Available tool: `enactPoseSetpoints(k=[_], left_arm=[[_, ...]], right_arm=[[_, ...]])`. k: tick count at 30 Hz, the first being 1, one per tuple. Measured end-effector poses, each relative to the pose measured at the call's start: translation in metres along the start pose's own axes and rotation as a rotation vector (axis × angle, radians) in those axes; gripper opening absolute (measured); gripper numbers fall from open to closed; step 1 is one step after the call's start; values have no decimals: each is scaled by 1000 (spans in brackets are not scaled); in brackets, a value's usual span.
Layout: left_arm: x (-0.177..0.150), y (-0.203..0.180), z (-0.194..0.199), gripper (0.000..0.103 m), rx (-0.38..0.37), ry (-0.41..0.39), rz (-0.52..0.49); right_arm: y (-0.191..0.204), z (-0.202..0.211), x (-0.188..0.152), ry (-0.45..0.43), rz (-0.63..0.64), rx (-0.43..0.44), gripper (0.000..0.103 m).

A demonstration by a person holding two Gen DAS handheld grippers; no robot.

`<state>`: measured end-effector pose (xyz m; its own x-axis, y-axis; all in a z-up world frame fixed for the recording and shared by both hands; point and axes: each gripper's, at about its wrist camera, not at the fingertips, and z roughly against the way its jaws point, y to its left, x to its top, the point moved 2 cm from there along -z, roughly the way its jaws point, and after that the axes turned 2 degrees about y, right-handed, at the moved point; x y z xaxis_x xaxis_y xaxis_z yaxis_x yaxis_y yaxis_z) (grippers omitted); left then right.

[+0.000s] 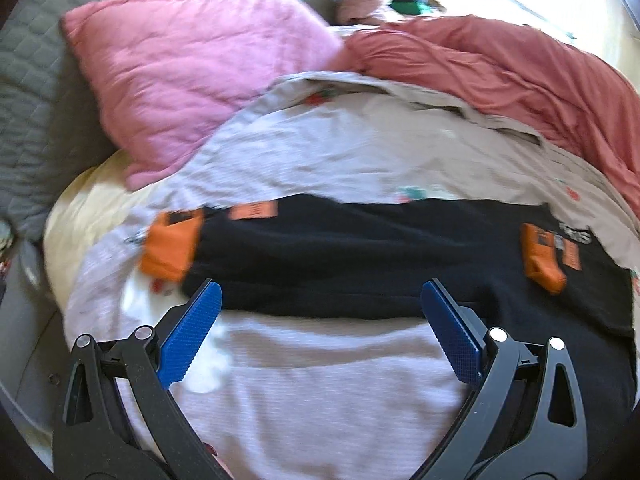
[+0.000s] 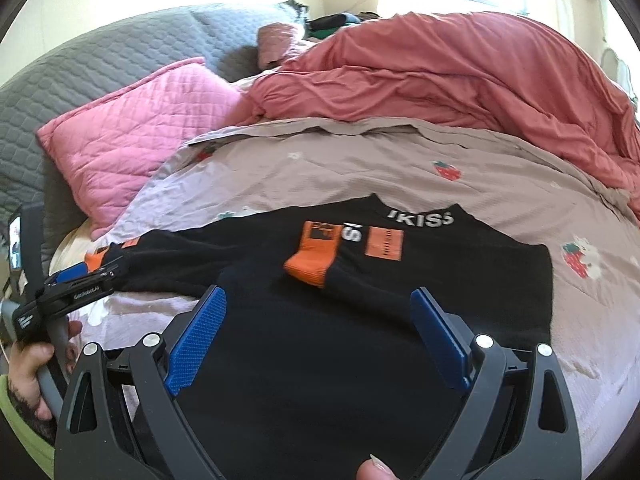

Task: Fold small clothes
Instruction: 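Move the left tool to the other sleeve's orange cuff, then close the left tool on the orange cuff and lift the sleeve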

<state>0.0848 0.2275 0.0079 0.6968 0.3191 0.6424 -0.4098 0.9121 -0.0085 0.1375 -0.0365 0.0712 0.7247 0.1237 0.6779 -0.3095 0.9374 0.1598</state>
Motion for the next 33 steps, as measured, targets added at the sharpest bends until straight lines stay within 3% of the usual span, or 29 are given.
enactPoseSetpoints(k=[8, 15, 17, 22, 24, 31, 32, 33], left_arm=[[-5, 71, -14, 93, 54, 31, 131], [-11, 105, -22, 93, 34, 39, 260], [-13, 109, -24, 85, 10, 34, 291], [-13, 114, -28, 53, -80, 16, 368], [-11, 115, -32, 48, -98, 12, 390], [-9, 127, -58, 47, -161, 42, 509], [-7, 129, -60, 43, -175, 31, 524], [-6, 130, -61, 21, -182, 21, 530]], right_arm=[[41, -16, 0, 28, 84, 59, 93], [90, -45, -6, 76, 189, 106, 93], [102, -52, -11, 93, 209, 123, 93], [118, -61, -22, 122, 217, 156, 93], [120, -64, -25, 130, 212, 165, 93], [106, -64, -29, 138, 161, 165, 93], [100, -63, -29, 136, 144, 166, 93], [96, -62, -28, 134, 130, 164, 93]])
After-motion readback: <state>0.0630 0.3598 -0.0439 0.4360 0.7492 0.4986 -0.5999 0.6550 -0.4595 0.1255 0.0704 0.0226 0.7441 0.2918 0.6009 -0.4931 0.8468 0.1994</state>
